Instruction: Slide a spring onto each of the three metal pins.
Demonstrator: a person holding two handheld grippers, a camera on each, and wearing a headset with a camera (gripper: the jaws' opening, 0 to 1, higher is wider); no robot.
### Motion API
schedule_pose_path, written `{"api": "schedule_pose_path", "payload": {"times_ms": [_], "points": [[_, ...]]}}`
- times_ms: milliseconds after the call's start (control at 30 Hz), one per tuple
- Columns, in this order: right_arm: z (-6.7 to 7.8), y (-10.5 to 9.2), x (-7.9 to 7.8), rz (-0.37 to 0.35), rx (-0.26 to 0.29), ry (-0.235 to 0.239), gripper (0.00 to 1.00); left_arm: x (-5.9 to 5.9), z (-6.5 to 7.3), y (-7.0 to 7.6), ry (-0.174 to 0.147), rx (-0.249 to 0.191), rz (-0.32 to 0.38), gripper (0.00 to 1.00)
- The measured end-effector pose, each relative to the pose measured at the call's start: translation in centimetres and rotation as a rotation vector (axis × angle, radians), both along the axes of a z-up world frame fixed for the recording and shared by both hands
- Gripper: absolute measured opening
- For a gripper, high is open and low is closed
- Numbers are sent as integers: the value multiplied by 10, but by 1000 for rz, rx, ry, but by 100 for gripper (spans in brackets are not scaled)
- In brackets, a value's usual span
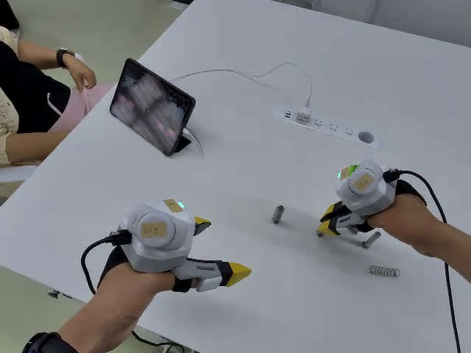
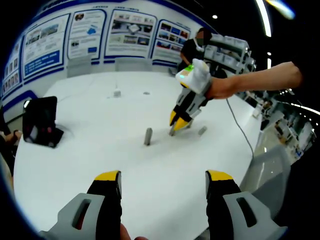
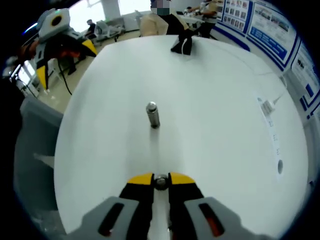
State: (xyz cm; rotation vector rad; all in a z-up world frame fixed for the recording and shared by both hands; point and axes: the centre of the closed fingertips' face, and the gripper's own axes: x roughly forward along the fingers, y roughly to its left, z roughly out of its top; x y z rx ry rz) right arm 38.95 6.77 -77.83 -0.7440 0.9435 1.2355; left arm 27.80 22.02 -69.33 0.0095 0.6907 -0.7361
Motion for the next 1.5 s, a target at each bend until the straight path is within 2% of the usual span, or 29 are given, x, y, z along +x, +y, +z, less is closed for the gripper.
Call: {"api": "schedule_pose_path", "payload": {"times_ms": [267,700,1033,1500], "points": [[-1,1,0,2,-3,-1,13,-2,0,2,2,2,4,69],[-1,-7,-7,-4,-29,6,32,-3,2,1,-5,-6,8,70],[17,-14,-8,-71,18,-1,36,-6,3,1,-7,-13,10,70],[45,-18,-10,-178,140,1,39,-6,9,-5,-19,-21,3,70]]}}
